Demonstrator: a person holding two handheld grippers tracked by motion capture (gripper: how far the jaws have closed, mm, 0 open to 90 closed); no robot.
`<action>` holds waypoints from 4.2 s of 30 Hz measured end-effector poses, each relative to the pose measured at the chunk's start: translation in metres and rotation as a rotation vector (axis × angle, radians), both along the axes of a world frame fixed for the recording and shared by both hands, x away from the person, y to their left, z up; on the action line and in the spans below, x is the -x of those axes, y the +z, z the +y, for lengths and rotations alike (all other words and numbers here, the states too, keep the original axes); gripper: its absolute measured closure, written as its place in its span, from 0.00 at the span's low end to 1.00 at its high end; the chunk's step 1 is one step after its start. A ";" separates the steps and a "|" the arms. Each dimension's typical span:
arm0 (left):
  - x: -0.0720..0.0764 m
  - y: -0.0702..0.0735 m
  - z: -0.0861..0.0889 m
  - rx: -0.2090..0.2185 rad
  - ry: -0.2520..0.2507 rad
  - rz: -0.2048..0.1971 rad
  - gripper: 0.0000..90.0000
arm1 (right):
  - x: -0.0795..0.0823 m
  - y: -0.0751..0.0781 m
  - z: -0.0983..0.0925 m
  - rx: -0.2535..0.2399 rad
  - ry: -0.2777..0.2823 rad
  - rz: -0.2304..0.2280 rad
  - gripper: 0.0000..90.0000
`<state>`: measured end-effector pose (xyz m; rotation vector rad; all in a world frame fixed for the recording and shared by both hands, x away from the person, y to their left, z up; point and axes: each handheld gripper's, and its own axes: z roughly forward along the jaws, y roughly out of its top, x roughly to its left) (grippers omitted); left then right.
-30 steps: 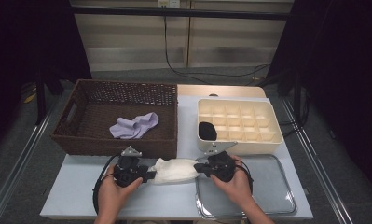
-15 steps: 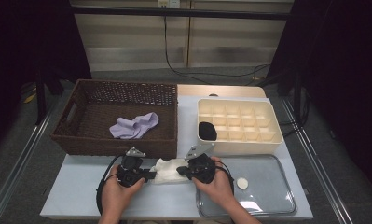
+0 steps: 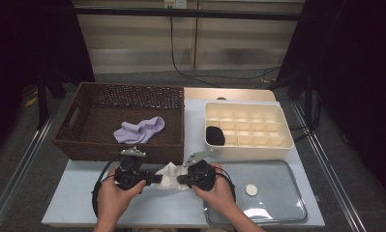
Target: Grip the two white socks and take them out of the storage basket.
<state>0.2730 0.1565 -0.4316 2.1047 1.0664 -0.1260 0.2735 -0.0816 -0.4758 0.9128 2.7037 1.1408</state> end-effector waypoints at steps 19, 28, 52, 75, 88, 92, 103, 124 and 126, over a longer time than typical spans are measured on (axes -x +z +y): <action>0.001 0.014 -0.003 0.006 -0.045 -0.009 0.87 | -0.002 0.003 0.017 -0.024 0.032 0.036 1.00; -0.002 0.016 -0.016 0.011 -0.069 -0.014 0.87 | 0.000 0.004 0.006 -0.036 0.034 0.048 1.00; -0.009 0.010 -0.048 -0.028 -0.137 -0.006 0.87 | 0.004 0.029 -0.056 -0.044 -0.076 -0.042 1.00; -0.016 -0.011 -0.080 -0.086 -0.172 -0.019 0.84 | 0.001 0.039 -0.054 -0.063 -0.083 -0.069 0.99; -0.010 0.001 -0.062 0.001 -0.131 -0.054 0.68 | -0.006 0.026 -0.037 -0.037 -0.059 -0.040 0.98; -0.009 0.001 -0.052 -0.002 -0.119 -0.050 0.72 | -0.007 0.022 -0.042 -0.022 -0.067 -0.027 0.98; -0.016 -0.024 -0.079 -0.047 -0.143 -0.078 0.76 | -0.005 0.030 -0.052 -0.022 -0.092 -0.059 0.98; -0.010 -0.029 -0.043 -0.025 -0.004 -0.015 0.61 | -0.008 0.015 -0.043 0.022 -0.073 -0.020 1.00; -0.011 -0.031 -0.045 -0.007 0.001 -0.003 0.61 | -0.008 0.014 -0.043 0.032 -0.073 -0.019 1.00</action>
